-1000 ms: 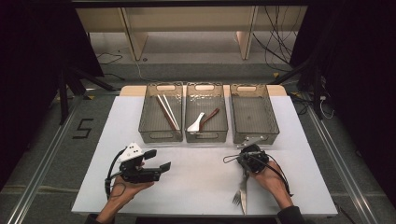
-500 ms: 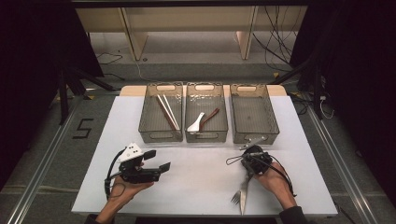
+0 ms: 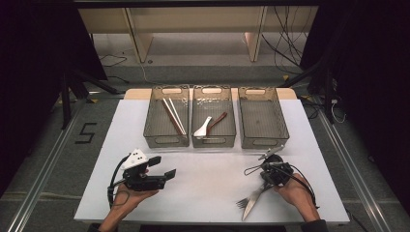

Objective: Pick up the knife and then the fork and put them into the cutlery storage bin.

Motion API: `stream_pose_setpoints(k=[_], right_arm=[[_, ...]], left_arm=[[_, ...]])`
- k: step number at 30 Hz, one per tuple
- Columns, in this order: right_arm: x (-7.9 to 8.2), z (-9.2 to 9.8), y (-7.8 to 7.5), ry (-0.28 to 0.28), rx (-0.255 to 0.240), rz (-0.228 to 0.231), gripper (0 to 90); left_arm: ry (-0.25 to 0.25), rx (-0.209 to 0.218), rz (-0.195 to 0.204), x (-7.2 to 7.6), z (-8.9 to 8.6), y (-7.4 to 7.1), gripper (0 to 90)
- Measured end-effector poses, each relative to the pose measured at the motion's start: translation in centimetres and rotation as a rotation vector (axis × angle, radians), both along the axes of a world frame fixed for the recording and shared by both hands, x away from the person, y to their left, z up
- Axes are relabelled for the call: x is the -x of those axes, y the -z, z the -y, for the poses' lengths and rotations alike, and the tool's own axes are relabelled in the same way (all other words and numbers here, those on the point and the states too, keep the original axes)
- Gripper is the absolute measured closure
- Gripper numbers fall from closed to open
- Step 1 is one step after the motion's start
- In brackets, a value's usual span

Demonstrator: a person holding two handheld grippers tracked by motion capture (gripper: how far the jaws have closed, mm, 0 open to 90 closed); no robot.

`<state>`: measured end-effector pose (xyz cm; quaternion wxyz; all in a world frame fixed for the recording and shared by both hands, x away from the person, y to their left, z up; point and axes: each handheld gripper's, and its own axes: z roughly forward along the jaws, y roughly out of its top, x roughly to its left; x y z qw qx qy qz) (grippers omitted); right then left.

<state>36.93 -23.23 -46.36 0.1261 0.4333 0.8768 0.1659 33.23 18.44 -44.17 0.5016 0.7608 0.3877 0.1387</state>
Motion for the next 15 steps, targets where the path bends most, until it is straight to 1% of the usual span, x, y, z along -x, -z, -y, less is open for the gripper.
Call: stream_pose_setpoints(k=[4,12,15], right_arm=[[0.7,0.6,-0.1,0.014,0.008,-0.02,90.0],[2.0,1.6,-0.4,0.038,0.006,-0.071,90.0],[2.7,1.9,-0.4,0.043,0.005,-0.072,90.0]], left_arm=[[-0.002,0.003,0.0,0.1,-0.1,0.0,21.9],[-0.004,-0.002,0.0,0.1,0.0,0.0,21.9],[-0.002,-0.003,0.002,0.2,0.0,0.0,21.9]])
